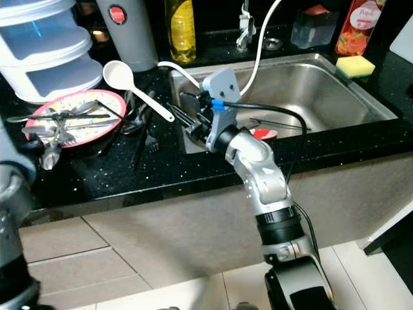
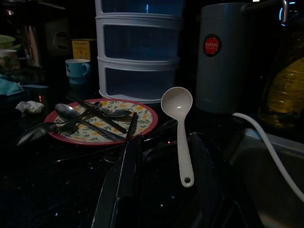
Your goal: Kitchen organization
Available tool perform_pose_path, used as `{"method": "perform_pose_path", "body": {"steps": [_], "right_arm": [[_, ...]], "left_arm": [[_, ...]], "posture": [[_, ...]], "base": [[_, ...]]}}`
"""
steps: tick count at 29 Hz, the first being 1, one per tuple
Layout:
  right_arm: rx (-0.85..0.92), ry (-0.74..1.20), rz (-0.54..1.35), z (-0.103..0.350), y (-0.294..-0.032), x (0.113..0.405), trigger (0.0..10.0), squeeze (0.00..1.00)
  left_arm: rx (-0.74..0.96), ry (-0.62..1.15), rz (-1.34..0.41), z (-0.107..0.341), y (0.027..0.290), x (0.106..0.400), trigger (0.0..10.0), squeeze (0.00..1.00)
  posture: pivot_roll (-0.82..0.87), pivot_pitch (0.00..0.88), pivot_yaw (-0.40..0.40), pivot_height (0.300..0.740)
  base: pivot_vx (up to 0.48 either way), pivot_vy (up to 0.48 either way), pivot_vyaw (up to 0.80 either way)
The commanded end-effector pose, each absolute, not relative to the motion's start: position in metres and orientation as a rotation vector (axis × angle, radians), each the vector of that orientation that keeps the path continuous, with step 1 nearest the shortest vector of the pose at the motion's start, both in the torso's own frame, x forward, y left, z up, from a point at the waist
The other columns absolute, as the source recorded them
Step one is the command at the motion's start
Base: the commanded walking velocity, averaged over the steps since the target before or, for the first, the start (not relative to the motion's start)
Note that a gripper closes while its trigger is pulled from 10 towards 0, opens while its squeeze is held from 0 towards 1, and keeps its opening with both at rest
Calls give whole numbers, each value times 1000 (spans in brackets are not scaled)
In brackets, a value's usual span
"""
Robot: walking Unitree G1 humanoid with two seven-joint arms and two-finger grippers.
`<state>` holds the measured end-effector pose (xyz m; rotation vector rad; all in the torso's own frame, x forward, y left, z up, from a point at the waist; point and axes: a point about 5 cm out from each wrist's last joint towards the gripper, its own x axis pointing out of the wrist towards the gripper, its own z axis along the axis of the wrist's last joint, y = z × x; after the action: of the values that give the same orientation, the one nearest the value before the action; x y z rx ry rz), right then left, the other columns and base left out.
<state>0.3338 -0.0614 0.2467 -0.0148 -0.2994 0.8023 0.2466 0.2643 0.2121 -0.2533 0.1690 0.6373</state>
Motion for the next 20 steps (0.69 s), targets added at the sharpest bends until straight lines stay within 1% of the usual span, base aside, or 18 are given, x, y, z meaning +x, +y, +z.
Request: {"method": "perform_pose_path", "body": {"steps": [1, 2, 3, 6, 10, 15, 17, 18, 20], "right_arm": [[-10, -287, 815, 245, -60, 335, 10000, 0], [-11, -287, 815, 245, -60, 335, 10000, 0], [-11, -287, 815, 245, -60, 335, 10000, 0], [-13, -284, 817, 244, -60, 335, 10000, 0], [-13, -283, 819, 244, -60, 335, 10000, 0], [-12, -286, 821, 245, -60, 335, 10000, 0], [-10, -294, 821, 248, -60, 335, 10000, 0], [-10, -294, 821, 248, -60, 335, 10000, 0], [-8, -297, 823, 248, -59, 335, 10000, 0]], "left_arm": [[-372, 157, 632, 207, 267, 242, 10000, 0], [-436, 158, 616, 202, 266, 241, 10000, 0], [-436, 158, 616, 202, 266, 241, 10000, 0], [-564, 208, 620, 180, 267, 237, 10000, 0], [-628, 274, 575, 163, 265, 240, 10000, 0], [-653, 290, 536, 160, 263, 244, 10000, 0], [-738, 274, 441, 162, 265, 256, 10000, 0], [-738, 274, 441, 162, 265, 256, 10000, 0], [-792, 255, 380, 164, 266, 264, 10000, 0]], "posture": [[52, 55, 29, 740], [51, 54, 27, 740], [51, 54, 27, 740], [53, 49, 19, 740], [47, 43, 15, 740], [45, 38, 14, 740], [43, 36, 9, 740], [43, 36, 9, 740], [43, 41, 8, 740]], "base": [[0, 0, 0], [0, 0, 0], [0, 0, 0], [0, 0, 0], [0, 0, 0], [0, 0, 0], [0, 0, 0], [0, 0, 0], [0, 0, 0]]}}
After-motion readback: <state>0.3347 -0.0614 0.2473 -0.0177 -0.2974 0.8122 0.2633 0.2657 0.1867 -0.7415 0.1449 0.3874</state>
